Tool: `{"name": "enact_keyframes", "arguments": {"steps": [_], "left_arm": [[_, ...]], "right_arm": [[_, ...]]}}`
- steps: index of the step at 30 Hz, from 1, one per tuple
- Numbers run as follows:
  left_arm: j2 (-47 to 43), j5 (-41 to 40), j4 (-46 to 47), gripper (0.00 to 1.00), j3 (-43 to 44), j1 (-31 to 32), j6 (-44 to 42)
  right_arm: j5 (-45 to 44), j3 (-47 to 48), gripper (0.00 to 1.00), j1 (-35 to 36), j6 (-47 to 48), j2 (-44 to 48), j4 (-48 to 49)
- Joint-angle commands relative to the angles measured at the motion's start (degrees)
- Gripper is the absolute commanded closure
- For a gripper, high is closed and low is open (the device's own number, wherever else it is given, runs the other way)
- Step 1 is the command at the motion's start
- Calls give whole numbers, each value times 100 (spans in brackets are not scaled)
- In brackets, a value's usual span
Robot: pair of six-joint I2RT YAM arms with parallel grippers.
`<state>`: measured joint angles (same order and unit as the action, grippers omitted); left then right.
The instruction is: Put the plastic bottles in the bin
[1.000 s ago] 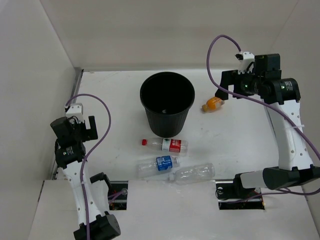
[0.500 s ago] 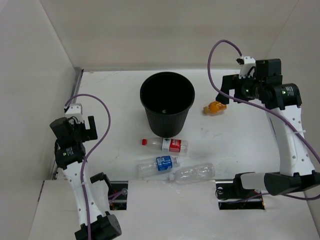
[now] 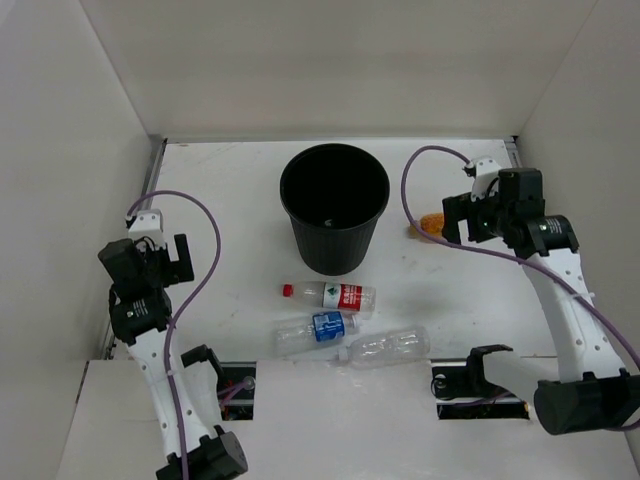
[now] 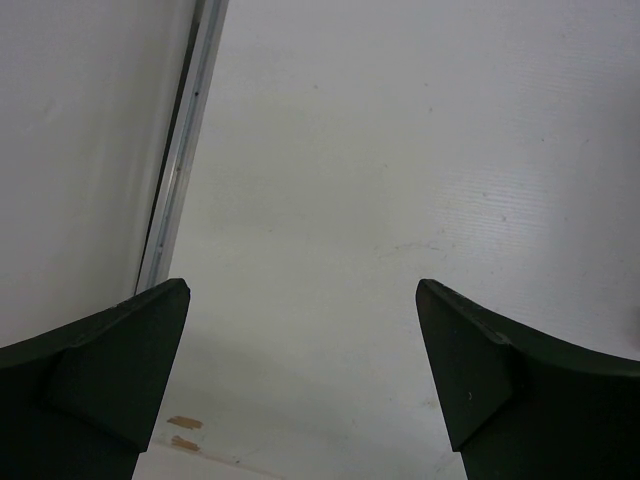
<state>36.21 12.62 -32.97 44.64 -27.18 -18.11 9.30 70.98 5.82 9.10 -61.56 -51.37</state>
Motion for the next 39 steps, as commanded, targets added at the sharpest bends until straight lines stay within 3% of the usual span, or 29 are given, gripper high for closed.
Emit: {"name": "enact_keyframes", "arguments": {"steps": [1,18,30,39], "left_arm": [[-87,30,-16,0,18,-81,-8],[-114,-5,-130,0,528,-187,-140],[-193,-58,-219,0,528,-284,-202],[-149,-5,-245,0,537,-222,-193]], "right_arm": [[-333,-426,0,-182,522,-75,927],[-148,-980,0,-526,2860,-1341,1912],[317,-1543,0,-552,1420,-490,2246],[1565,-1675,0,-500,277,381,1561]]}}
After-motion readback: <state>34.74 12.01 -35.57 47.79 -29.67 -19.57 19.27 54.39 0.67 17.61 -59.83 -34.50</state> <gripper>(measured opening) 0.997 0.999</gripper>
